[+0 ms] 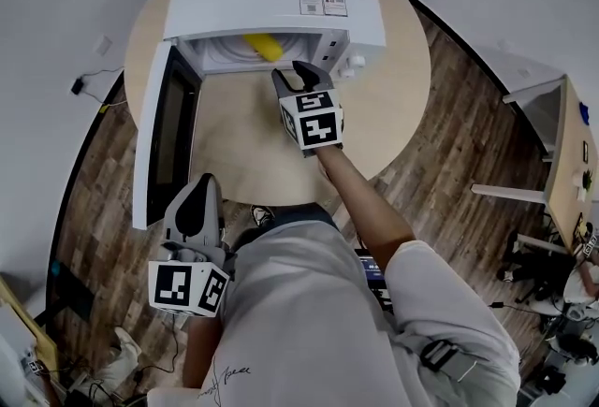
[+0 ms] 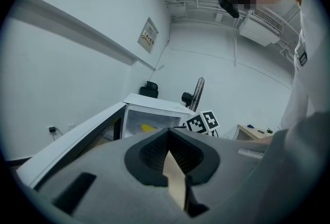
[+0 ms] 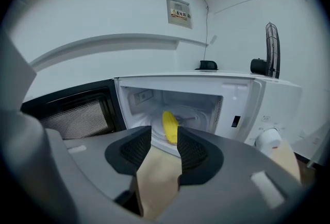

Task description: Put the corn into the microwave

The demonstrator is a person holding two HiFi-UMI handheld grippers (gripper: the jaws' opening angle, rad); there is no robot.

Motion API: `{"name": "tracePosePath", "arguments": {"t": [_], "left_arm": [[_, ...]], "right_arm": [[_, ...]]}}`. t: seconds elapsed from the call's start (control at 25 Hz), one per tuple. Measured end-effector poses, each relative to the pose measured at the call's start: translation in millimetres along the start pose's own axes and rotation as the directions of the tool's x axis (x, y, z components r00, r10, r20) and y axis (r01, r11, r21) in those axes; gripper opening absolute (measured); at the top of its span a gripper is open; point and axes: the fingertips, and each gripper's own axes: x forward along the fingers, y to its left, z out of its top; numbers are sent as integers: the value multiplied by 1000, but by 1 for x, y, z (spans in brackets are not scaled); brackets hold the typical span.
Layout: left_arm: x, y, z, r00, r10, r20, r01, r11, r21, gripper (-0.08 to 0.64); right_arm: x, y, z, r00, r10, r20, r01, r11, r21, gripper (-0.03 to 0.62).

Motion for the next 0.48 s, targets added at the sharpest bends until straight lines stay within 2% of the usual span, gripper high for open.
{"name": "tracePosePath", "arguments": {"t": [0.48], "left_arm": [[-6, -3, 2, 999, -47, 20, 47, 999, 7, -8]], "right_arm": [[-34, 13, -22, 999, 33, -32, -32, 999, 35, 133]]}}
